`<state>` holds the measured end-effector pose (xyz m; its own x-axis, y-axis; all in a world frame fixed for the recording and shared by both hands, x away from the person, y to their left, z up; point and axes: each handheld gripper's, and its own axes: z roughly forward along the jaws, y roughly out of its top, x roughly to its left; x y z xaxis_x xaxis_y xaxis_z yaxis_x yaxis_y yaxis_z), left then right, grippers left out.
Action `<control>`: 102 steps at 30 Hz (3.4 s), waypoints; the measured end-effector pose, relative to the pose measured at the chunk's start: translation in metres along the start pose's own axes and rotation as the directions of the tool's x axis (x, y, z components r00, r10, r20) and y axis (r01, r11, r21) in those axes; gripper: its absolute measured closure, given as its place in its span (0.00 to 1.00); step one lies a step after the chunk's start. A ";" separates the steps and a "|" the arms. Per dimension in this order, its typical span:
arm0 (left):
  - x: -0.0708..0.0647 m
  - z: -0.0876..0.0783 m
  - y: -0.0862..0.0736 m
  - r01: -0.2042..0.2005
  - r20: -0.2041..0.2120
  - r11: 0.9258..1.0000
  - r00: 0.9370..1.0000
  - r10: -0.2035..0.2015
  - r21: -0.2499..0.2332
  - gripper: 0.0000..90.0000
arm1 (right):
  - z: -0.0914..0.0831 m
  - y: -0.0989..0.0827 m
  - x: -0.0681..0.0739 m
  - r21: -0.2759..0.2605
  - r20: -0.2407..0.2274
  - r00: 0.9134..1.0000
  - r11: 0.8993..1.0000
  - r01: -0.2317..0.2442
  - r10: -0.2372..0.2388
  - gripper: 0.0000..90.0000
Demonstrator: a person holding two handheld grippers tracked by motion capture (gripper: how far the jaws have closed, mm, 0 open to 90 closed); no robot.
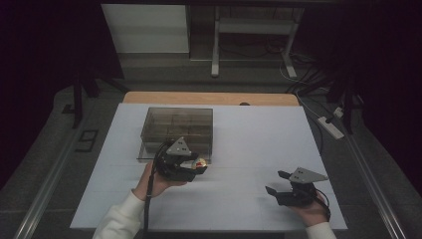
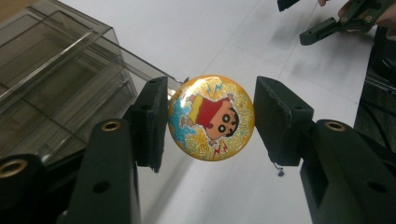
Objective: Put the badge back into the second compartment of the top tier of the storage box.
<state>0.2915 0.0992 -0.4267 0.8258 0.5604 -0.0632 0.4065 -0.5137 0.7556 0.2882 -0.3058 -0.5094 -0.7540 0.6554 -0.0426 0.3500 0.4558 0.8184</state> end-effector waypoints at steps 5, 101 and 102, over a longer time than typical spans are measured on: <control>0.004 -0.004 -0.001 0.009 -0.009 1.000 1.000 -0.009 -0.009 0.52 | 0.000 0.000 0.000 0.000 0.001 1.000 1.000 0.000 0.000 0.26; 0.067 -0.005 -0.031 0.191 -0.217 0.981 0.957 -0.194 -0.036 0.52 | 0.003 -0.001 -0.001 0.016 -0.004 1.000 1.000 0.001 -0.001 0.26; 0.067 -0.005 -0.031 0.190 -0.216 0.981 0.957 -0.193 -0.035 0.52 | 0.003 -0.001 0.000 0.015 -0.005 1.000 1.000 0.001 -0.001 0.26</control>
<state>0.3325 0.1554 -0.4510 0.6273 0.7761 -0.0653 0.5417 -0.3746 0.7525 0.2898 -0.3047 -0.5124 -0.7569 0.6523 -0.0403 0.3578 0.4652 0.8096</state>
